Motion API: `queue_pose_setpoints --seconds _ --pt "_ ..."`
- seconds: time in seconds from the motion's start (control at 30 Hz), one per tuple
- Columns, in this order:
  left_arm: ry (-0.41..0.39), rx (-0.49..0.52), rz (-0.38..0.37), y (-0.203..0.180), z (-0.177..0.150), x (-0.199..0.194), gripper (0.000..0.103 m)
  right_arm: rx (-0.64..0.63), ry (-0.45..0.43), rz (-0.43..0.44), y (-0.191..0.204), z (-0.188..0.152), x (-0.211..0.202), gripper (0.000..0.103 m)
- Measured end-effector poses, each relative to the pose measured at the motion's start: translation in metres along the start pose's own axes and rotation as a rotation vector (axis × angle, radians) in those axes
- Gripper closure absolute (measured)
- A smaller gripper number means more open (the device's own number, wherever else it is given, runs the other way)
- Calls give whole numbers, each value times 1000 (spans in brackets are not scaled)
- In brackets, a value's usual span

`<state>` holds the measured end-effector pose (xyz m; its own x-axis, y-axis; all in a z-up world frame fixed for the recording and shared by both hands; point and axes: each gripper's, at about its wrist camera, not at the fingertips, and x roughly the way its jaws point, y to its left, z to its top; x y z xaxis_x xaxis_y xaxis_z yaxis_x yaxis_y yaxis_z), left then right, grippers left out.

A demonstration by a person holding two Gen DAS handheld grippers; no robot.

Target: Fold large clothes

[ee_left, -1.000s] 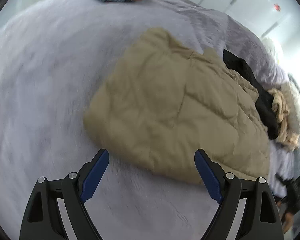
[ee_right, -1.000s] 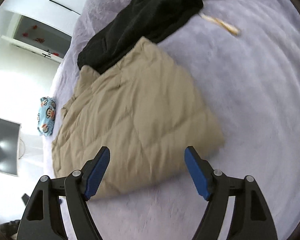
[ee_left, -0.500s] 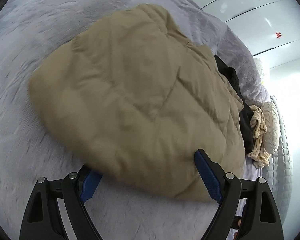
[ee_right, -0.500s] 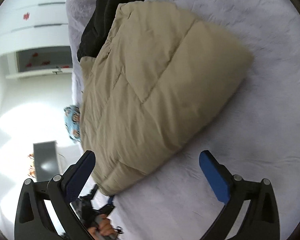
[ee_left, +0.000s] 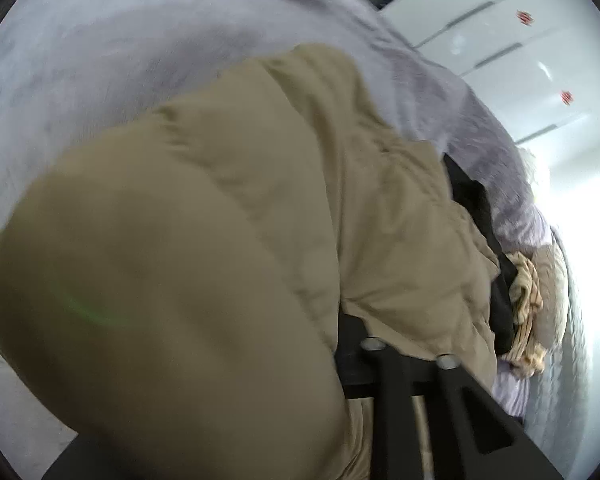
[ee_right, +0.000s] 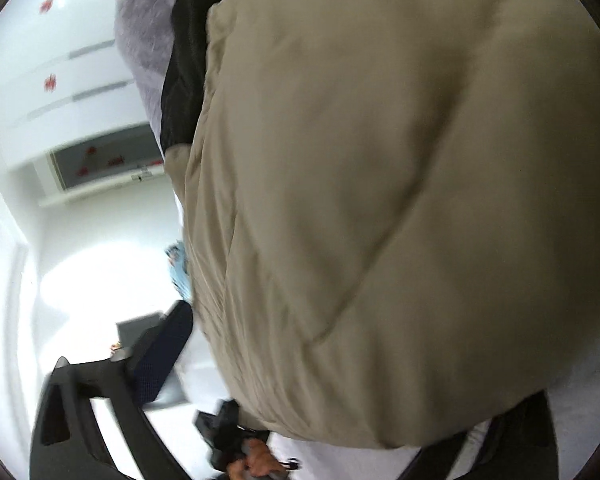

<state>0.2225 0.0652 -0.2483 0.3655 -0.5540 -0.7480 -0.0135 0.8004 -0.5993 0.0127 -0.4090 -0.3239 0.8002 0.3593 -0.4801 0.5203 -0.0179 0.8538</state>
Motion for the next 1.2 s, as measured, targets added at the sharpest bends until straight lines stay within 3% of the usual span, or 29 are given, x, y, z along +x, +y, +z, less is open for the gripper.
queue_pose_setpoints --seconds 0.1,0.17,0.33,0.53,0.77,0.9,1.03,1.1,1.17,1.2 --pt "-24 47 -1 -14 -2 -17 85 80 15 18 -13 2 -3 73" --pt "-44 81 -4 -23 -7 -35 85 48 18 28 -8 -2 -8 78" --pt "-72 132 -7 -30 -31 -84 85 -22 50 29 9 -17 -25 79" --pt "-46 155 -28 -2 -75 -135 85 -88 93 -5 4 -55 -58 79" --pt "50 145 -41 37 -131 -184 85 -55 106 -44 -31 -127 -103 79" --pt "151 203 -1 55 -172 -215 85 -37 129 -85 -55 -167 -132 79" --pt "259 281 85 75 -206 -219 85 -23 119 -167 -77 -182 -148 74" --pt "290 293 155 84 -216 -215 75 -13 117 -224 -84 -185 -145 56" --pt "292 296 226 93 -220 -222 50 -16 103 -291 -82 -189 -144 52" --pt "285 300 257 96 -221 -228 50 -26 95 -316 -78 -193 -143 51"
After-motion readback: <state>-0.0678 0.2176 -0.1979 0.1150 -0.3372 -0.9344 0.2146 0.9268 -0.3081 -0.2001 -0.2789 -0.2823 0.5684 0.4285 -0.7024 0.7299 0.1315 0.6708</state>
